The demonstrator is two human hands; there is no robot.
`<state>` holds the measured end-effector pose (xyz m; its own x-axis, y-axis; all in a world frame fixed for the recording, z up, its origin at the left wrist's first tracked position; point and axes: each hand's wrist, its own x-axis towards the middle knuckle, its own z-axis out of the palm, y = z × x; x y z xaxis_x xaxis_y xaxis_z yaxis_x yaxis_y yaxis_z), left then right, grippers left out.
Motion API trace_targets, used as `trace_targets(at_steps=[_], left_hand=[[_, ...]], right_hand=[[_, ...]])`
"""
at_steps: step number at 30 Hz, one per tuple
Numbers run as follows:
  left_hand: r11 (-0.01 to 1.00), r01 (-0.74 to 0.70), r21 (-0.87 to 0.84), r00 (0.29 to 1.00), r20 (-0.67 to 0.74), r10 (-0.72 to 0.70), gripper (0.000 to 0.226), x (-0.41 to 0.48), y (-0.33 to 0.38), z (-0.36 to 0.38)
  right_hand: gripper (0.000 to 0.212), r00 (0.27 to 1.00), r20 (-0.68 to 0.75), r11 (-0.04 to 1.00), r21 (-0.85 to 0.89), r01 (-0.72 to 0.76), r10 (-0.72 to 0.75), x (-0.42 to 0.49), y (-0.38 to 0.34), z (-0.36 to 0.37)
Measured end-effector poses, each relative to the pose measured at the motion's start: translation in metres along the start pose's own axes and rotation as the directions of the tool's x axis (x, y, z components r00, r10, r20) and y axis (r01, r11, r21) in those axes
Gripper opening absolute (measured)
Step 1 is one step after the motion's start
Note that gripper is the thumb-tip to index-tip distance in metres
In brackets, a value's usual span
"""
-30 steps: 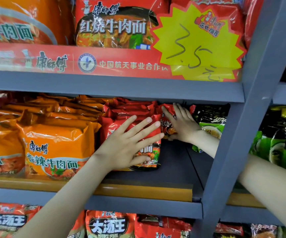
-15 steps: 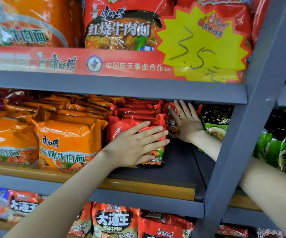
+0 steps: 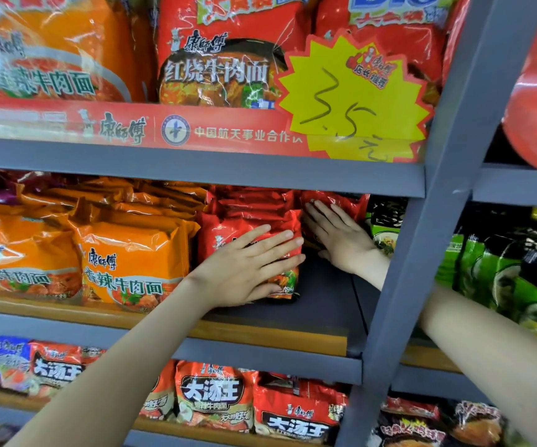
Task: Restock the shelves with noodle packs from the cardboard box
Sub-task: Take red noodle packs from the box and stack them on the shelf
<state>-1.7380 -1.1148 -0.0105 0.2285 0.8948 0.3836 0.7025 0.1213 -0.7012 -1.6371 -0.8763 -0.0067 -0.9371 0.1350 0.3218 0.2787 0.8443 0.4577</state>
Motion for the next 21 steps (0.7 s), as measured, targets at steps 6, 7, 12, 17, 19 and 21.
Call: trace_targets(at_steps=[6,7,12,17,19,21], left_hand=[[0.985,0.09,-0.147,0.996,-0.005,-0.092,0.052,-0.001,0.012,-0.016],[0.979,0.11,-0.172,0.994,0.013,-0.11,0.052,-0.001,0.014,-0.02],[0.914,0.273,-0.301,0.96,0.146,-0.239,0.051,0.002,0.031,-0.048],[0.822,0.421,-0.384,0.906,0.228,-0.358,0.046,0.002,0.057,-0.08],[0.788,0.443,-0.427,0.896,0.223,-0.384,0.044,-0.001,0.071,-0.094],[0.76,0.449,-0.47,0.893,0.207,-0.399,0.045,-0.007,0.085,-0.109]], right_hand=[[0.074,0.996,0.088,0.992,0.124,-0.022,0.011,-0.046,0.012,-0.007],[0.094,0.979,0.191,0.977,0.184,-0.112,0.076,-0.06,0.018,0.0],[0.054,0.956,0.292,0.887,0.435,-0.155,0.025,-0.115,0.01,-0.056],[0.044,0.908,0.292,0.852,0.346,-0.393,0.301,-0.163,-0.003,-0.091],[0.045,0.893,0.205,0.784,0.428,-0.45,0.4,-0.182,-0.009,-0.095],[0.038,0.847,0.128,0.713,0.484,-0.508,0.516,-0.199,-0.018,-0.102]])
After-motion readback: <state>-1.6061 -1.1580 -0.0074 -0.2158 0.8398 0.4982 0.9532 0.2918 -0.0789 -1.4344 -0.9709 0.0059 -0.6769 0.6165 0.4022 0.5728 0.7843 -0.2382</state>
